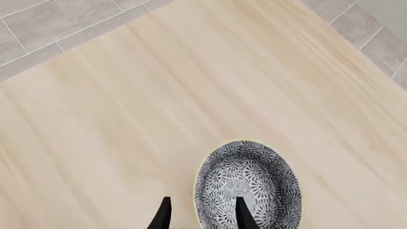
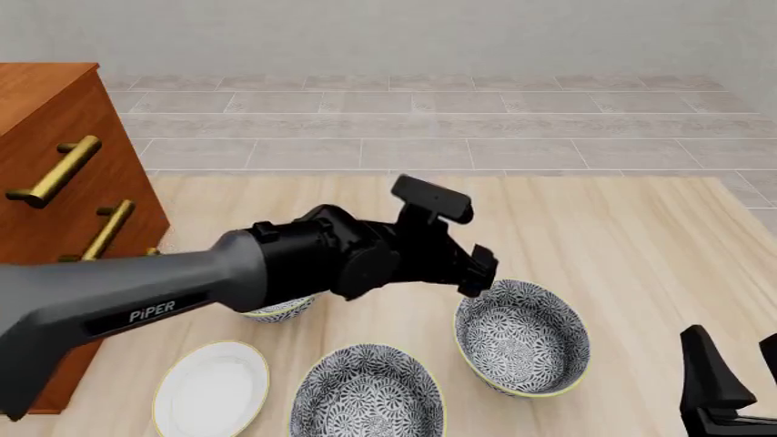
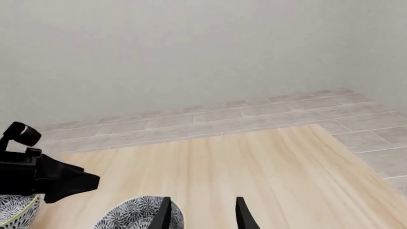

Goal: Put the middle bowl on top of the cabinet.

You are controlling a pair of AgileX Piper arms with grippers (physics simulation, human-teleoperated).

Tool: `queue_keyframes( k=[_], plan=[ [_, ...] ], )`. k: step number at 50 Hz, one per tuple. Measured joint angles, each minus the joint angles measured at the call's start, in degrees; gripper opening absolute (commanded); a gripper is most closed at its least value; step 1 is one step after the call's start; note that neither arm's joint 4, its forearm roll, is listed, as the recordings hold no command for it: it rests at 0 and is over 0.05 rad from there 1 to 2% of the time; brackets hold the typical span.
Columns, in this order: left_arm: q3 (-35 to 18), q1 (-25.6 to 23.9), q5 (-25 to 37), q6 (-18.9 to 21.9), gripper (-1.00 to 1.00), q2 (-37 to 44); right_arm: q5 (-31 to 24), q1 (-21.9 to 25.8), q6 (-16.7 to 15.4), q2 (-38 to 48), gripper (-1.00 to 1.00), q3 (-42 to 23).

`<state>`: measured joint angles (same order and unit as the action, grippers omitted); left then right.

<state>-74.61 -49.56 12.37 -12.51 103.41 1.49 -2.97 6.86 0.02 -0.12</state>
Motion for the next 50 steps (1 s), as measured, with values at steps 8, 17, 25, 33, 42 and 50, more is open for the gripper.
queue_keyframes(
  k=[8,17,25,33,42,50],
  plan=[
    [0.16,0.34,-0.14,-1.78,1.0,1.34,-0.04,-0.03,0.15,0.0,1.0,-0.06],
    [0.5,0.15,-0.38,-4.25,1.0,2.94,0.03,-0.03,0.34,0.01,1.0,0.03],
    [0.55,-0.84,-0.6,-6.69,1.0,4.3,0.0,0.01,0.44,0.01,1.0,0.07],
    [0.91,-1.47,-1.11,-8.11,1.0,5.31,-0.05,0.17,0.44,0.01,1.0,0.09],
    [1.84,-1.05,-1.95,-8.71,1.0,5.91,-0.13,0.33,0.4,0.0,1.0,0.09],
    [2.69,-0.58,-2.74,-9.11,1.0,6.34,-0.27,0.36,0.38,0.0,1.0,0.0]
  ],
)
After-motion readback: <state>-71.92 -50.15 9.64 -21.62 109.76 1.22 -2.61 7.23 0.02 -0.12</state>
